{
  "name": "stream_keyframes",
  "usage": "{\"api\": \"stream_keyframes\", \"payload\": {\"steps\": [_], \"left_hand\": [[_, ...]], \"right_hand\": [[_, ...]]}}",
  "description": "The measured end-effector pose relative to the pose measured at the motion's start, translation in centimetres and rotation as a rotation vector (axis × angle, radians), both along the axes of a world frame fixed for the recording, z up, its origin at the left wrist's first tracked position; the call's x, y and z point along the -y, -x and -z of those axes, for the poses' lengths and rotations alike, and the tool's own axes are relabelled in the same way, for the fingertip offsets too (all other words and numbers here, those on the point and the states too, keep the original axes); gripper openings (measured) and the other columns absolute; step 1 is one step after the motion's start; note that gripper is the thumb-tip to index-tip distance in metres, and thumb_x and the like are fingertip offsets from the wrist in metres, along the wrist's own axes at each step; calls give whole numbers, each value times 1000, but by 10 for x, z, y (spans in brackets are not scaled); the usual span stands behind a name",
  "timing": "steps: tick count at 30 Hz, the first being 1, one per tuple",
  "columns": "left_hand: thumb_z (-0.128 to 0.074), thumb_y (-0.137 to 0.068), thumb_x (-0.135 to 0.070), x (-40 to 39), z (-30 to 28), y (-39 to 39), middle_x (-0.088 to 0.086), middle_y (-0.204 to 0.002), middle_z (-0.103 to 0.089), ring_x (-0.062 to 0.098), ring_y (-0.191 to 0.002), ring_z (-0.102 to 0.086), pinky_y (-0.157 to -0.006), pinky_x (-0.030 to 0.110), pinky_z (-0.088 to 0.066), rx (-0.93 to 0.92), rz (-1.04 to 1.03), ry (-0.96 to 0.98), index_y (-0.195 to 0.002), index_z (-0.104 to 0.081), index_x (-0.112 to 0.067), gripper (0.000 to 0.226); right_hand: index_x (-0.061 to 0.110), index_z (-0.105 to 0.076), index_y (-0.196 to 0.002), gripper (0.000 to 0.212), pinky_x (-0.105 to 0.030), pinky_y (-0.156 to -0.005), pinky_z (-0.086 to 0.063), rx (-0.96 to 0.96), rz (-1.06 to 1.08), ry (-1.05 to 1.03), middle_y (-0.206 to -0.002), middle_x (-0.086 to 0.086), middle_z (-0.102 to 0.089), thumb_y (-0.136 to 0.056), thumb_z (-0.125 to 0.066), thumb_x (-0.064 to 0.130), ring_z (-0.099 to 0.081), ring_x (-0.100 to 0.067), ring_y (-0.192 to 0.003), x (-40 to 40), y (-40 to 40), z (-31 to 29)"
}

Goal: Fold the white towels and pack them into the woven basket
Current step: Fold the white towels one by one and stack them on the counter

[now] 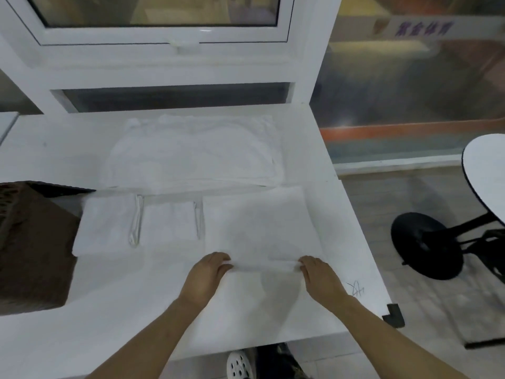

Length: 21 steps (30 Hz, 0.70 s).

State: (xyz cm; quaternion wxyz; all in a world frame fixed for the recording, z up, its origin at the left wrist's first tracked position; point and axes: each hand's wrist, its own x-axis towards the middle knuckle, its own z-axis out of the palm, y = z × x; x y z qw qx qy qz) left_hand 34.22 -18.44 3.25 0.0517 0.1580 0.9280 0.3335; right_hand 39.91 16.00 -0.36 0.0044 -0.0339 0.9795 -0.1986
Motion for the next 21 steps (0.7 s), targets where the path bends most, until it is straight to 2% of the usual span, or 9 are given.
{"api": "stream_keyframes", "payload": {"steps": [3,5,6,8,10,15,17,21], "left_hand": [[-70,-95,-17,-11,-33,24,-2,-100,-72,11,-92,-62,-82,22,-48,-88,-6,-53,-105,-72,-12,11],[-69,-96,-16,-16,-57,38,-3,-97,-70,13,-90,-60,-79,21,-45,-141,-6,-76,-103,-71,-13,8],[-67,-97,-18,-18,-68,45,-5,-97,-69,12,-90,-57,-78,17,-42,-151,-13,-87,-102,-71,-15,7],[-63,-100,-24,-21,-90,60,-9,-96,-66,10,-92,-54,-78,14,-38,-168,-16,-96,-102,-69,-18,9],[-61,-101,-25,-22,-110,74,-9,-97,-67,11,-93,-53,-79,17,-38,-204,6,-78,-104,-69,-18,12],[-61,-101,-23,-23,-156,109,-8,-101,-70,14,-97,-57,-82,22,-37,-273,14,-47,-105,-71,-16,12],[-62,-100,-22,-22,-176,124,-9,-101,-70,16,-98,-59,-85,27,-42,-295,26,-56,-104,-71,-16,11],[-61,-101,-24,-21,-216,153,-5,-105,-71,18,-100,-62,-91,34,-48,-331,64,-25,-105,-71,-14,15]], "right_hand": [[13,-62,-113,17,-41,-78,-58,-105,17,104,-100,2,-69,-100,-52,10,-67,-21,-89,1,4,-28],[16,-58,-119,19,-40,-84,-55,-83,8,171,-102,3,-66,-107,-45,22,-62,-18,-92,-2,8,-52],[18,-56,-122,24,-38,-86,-53,-55,9,187,-104,4,-65,-106,-46,33,-60,-17,-94,-4,12,-65],[21,-52,-130,47,-31,-89,-48,-11,19,184,-112,9,-60,-96,-62,52,-56,-13,-99,-9,21,-88],[25,-51,-132,61,-27,-89,-43,33,45,154,-115,15,-54,-86,-74,57,-52,-10,-101,-12,32,-109],[26,-54,-104,17,-37,-71,-49,-71,100,138,-93,10,-57,-98,-64,38,-56,-16,-81,-28,66,-150],[21,-61,-98,13,-41,-70,-50,-140,103,133,-90,6,-57,-97,-67,33,-56,-20,-80,-39,83,-165],[14,-69,-93,14,-37,-69,-44,-217,175,157,-84,-2,-65,-93,-74,26,-60,-26,-79,-49,123,-209]]}}
